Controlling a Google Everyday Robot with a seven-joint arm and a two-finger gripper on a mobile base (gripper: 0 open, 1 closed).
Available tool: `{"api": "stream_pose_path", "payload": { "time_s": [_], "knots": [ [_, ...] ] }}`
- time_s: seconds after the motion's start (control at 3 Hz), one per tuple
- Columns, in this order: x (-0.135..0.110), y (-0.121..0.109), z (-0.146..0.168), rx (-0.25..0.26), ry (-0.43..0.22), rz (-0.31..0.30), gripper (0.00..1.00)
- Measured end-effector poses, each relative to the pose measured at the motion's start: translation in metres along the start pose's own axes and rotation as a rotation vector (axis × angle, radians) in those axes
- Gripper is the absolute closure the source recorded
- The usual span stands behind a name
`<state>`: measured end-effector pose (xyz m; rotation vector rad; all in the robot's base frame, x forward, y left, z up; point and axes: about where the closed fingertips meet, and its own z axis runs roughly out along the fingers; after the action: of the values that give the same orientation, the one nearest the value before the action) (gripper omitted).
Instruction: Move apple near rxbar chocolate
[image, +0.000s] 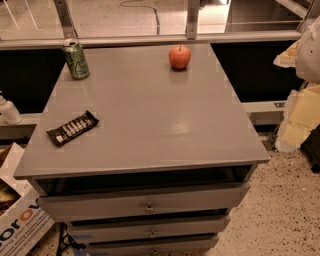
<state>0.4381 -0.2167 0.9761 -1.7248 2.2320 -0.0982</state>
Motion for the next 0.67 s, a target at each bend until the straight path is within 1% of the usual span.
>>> {"api": "stream_pose_path", "payload": {
  "time_s": [0.33, 0.67],
  "knots": [
    [-0.002, -0.001, -0.002, 0.014, -0.013, -0.007, 0.00],
    [-0.013, -0.017, 0.022, 0.017, -0.066, 0.003, 0.00]
  ]
}}
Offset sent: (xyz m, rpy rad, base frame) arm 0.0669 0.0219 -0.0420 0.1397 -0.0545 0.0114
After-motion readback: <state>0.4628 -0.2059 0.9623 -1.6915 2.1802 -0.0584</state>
